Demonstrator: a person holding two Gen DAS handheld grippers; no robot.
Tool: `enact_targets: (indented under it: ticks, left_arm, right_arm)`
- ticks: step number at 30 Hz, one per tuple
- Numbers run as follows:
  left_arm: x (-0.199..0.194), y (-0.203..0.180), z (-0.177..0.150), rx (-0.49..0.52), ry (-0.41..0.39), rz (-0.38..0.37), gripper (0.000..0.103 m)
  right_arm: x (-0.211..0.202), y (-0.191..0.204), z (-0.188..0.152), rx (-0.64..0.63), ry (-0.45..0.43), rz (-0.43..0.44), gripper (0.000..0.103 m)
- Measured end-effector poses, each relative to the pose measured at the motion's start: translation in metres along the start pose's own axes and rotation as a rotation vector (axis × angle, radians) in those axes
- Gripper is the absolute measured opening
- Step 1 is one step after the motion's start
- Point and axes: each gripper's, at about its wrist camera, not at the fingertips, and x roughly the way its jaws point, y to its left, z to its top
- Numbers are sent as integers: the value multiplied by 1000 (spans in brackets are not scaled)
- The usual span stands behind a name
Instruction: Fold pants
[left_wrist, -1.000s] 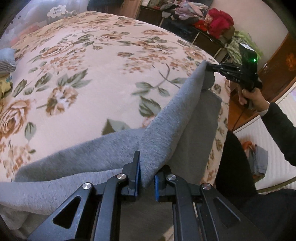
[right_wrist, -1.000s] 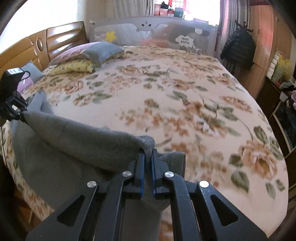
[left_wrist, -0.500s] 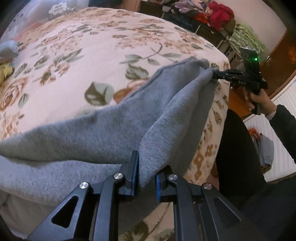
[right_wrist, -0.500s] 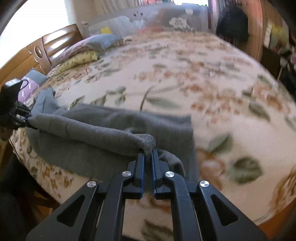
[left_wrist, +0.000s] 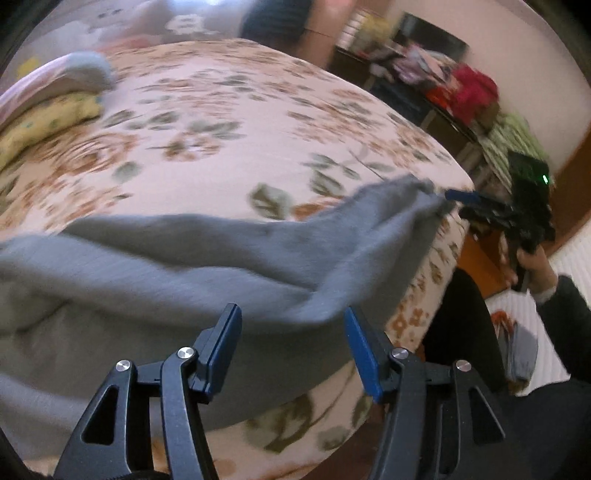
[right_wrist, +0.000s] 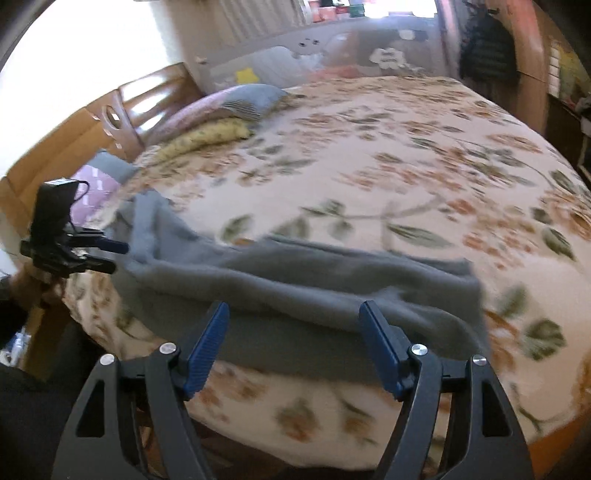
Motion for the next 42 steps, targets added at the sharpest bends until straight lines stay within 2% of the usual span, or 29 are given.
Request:
enact_targets:
  ticks: [8,13,16,21,25,31,35,39,41,42]
  left_arm:
    - [-47,93,-18,-288,-112,77,59]
    - [-71,135,-22,-371,-153,161,60]
    - [-83,166,-21,-424,-172,213,66]
    - [-99,232,-14,-548,-207,248,71]
    - [-103,277,-1,-588,-186,307,72]
    - [-78,325,30,-607,-117,361,72]
    - [-55,350,46,-605,-48,440,73]
    - [-24,373,52,-600,67,517,74]
    - [-11,375,50,-578,104,510,68]
    - [-7,372,49,-557,100,498,49]
  right_arm:
    - [62,93,39,-133,32,172,74]
    - [96,143,55,-174,64,254,74]
    - [114,169,66,-181,85,299,74]
    - [147,202,82,-160,136,369,74]
    - [177,221,94,-156,182,370,74]
    - [221,234,108,-137,234,320,74]
    - [242,240,117,-132,255,312,74]
    - [272,246,118,-134,306,269,74]
    - [285,247,116,-126,337,253,71]
    - [290,247,114,-126,347,251,65]
